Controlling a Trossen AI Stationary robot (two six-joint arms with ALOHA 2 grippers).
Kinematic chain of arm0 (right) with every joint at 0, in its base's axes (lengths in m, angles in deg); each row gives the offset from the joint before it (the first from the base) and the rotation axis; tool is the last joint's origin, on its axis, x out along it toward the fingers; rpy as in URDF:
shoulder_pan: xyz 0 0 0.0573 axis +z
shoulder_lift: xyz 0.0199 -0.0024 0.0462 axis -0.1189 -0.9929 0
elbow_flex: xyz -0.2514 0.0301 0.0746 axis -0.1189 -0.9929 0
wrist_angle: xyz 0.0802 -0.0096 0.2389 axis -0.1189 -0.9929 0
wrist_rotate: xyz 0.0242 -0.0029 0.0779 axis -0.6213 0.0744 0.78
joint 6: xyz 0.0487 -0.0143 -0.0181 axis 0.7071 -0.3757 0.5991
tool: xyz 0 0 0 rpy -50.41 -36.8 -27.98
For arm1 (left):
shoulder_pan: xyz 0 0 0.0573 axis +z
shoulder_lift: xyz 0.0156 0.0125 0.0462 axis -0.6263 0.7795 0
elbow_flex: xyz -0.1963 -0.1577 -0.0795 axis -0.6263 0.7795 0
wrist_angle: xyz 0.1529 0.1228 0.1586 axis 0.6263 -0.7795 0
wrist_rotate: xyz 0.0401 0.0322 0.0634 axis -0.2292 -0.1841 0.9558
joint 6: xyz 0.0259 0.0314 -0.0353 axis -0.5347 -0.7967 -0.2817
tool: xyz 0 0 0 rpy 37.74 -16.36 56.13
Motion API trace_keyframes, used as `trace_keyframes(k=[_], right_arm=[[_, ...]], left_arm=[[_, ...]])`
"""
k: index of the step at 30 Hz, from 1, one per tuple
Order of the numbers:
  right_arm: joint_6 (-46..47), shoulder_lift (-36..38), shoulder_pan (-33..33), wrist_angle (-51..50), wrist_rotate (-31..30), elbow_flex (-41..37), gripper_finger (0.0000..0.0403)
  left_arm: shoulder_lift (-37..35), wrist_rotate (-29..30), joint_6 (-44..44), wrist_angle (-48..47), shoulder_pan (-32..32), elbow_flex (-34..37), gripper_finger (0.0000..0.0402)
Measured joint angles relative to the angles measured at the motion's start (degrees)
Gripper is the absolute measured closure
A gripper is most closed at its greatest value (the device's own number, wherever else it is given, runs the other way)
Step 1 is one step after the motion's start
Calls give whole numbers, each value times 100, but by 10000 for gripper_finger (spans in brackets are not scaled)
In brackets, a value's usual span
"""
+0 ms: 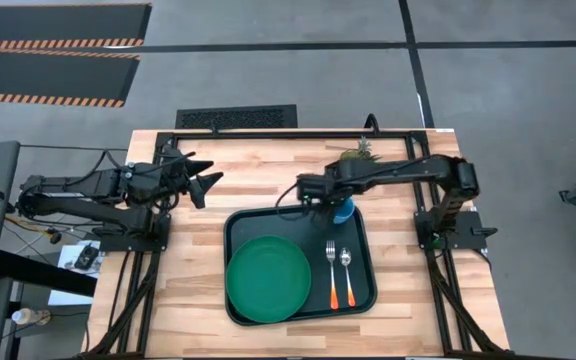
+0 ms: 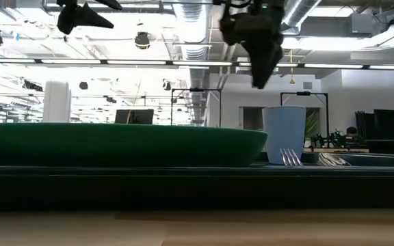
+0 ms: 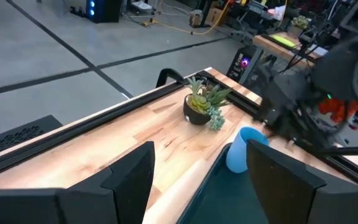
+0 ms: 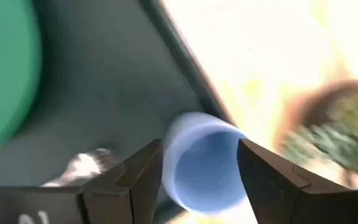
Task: Pick and place plate/cup/fork/spoon on tray
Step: Move the blue cup from the top of the orange fork to the top of the green plate on the black table tray
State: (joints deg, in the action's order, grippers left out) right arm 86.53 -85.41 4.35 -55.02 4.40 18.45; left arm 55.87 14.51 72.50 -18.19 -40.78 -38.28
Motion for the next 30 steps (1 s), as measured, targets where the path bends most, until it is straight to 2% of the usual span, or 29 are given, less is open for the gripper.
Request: trace_keyframes(k=[5,13,23,30], right_arm=[[121,783,-246,187,-145,-633,175],[489,1873,-783,1223,-106,-2366,175],[453,2006,-881,2249,131,-3116,175],[452,2004,-894,2353,225,-3192,175]], left_arm=[[0,-40,5,-11,0,0,164],[2,-37,7,-22,-2,0,164],[17,-35,58,-21,-2,0,164],[31,-35,79,-37,0,0,164]])
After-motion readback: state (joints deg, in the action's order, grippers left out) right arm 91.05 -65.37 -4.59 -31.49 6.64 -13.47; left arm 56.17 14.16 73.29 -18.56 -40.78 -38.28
